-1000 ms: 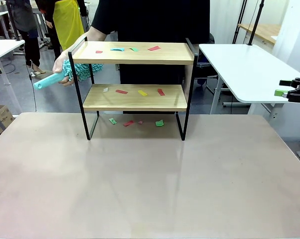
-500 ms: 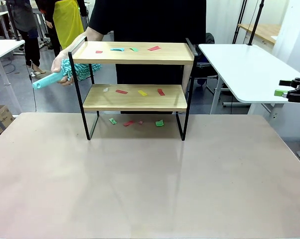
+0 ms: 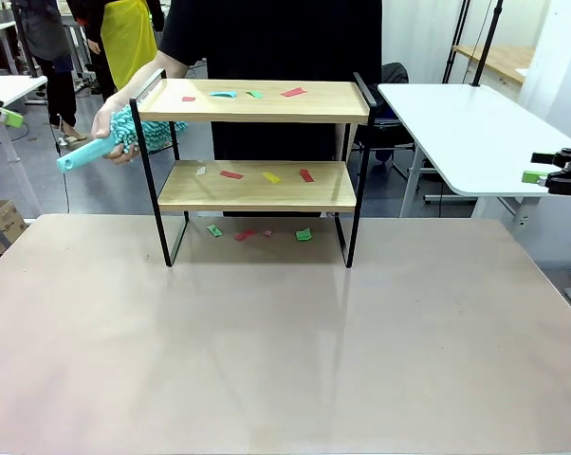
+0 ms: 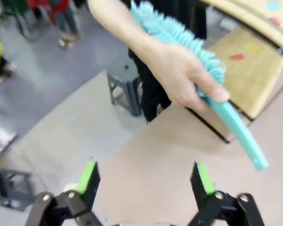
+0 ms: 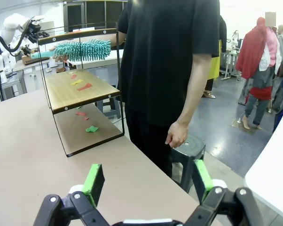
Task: Clean the shelf.
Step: Pick up the Duster handed by the human.
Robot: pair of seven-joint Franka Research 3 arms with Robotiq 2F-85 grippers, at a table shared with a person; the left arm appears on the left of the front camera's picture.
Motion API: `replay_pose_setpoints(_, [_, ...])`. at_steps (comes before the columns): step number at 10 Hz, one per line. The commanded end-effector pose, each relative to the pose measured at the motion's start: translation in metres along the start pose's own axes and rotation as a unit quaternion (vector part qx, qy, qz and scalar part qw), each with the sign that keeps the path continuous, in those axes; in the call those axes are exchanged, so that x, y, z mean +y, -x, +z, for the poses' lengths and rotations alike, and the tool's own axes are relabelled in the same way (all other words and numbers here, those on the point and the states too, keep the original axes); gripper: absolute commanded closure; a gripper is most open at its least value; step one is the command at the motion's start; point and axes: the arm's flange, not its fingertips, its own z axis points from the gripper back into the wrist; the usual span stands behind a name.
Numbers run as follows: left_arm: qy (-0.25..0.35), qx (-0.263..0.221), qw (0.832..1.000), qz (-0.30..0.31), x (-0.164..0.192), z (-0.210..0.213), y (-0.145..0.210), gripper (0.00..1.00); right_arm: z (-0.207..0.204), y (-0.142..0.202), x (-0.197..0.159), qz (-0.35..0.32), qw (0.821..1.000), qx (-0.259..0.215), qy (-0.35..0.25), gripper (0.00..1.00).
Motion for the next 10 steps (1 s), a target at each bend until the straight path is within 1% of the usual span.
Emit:
replay_pose_setpoints(1, [-0.010, 0.033, 0.999, -0.007, -0.030, 0.014, -0.009, 0.00, -0.003, -0.005, 0.001, -0.004, 1.000, 0.008, 0.003, 0.00])
replay_pose_setpoints(2, [0.000, 0.000, 1.000, 0.000, 0.000, 0.000, 0.000, 0.00, -0.003, -0.005, 0.001, -0.004, 1.000, 0.008, 0.003, 0.00])
replay_pose_setpoints(4, [0.000, 0.000, 1.000, 0.000, 0.000, 0.000, 0.000, 0.00, -0.003, -0.005, 0.001, -0.004, 1.000, 0.008, 0.003, 0.00])
replay_pose_setpoints(5, [-0.007, 0.018, 1.000, 0.000, -0.013, 0.004, -0.007, 0.00, -0.003, -0.005, 0.001, -0.004, 1.000, 0.008, 0.003, 0.00])
replay_pose_setpoints(6, [-0.030, 0.023, 0.999, -0.008, -0.038, 0.021, -0.020, 0.00, -0.003, -0.005, 0.001, -0.004, 1.000, 0.008, 0.003, 0.00])
replay_pose_setpoints(7, [-0.056, 0.051, 0.997, 0.007, -0.062, 0.040, -0.037, 0.00, -0.003, -0.005, 0.001, -0.004, 1.000, 0.008, 0.003, 0.00])
replay_pose_setpoints(8, [-0.079, 0.075, 0.994, 0.004, -0.079, 0.045, -0.045, 0.00, -0.003, -0.005, 0.001, -0.004, 1.000, 0.008, 0.003, 0.00])
replay_pose_setpoints(9, [-0.104, 0.101, 0.989, 0.015, -0.096, 0.044, -0.051, 0.00, -0.003, -0.005, 0.001, -0.004, 1.000, 0.008, 0.003, 0.00])
replay_pose_setpoints(10, [-0.106, 0.124, 0.986, 0.020, -0.113, 0.041, -0.057, 0.00, -0.003, -0.005, 0.001, -0.004, 1.000, 0.008, 0.003, 0.00])
